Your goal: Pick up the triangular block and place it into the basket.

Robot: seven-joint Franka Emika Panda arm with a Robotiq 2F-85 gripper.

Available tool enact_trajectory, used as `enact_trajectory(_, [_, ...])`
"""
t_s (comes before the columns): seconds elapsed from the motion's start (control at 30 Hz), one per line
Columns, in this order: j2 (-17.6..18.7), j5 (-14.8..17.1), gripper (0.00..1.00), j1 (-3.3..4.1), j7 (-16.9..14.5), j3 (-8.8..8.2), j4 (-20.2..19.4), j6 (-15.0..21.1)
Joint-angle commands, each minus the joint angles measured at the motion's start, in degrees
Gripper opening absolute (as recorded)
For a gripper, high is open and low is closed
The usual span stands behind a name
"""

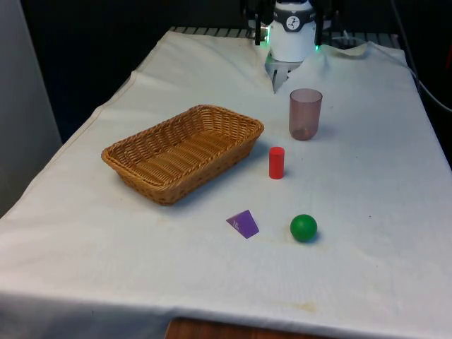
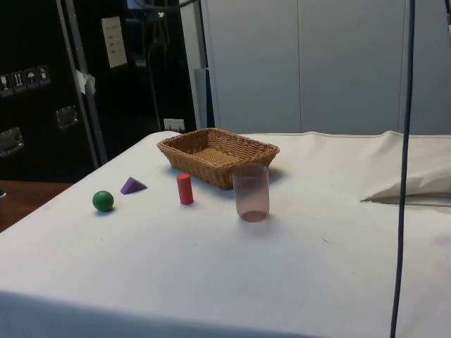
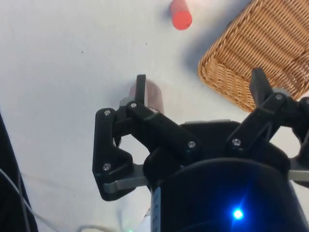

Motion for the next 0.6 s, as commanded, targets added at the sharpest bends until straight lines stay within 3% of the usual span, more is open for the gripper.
enact_trajectory(0.0, [0.11,0.17,1.0,-0.11,-0.97,0.06,-0.52,1.26])
enact_trajectory(0.23, [1.78,0.4,1.0,-0.34,-3.55,0.0,-0.57,3.61])
enact_trajectory(0.57, [7.16,0.4,1.0,-0.69,-5.5,-0.06,3.44,5.21])
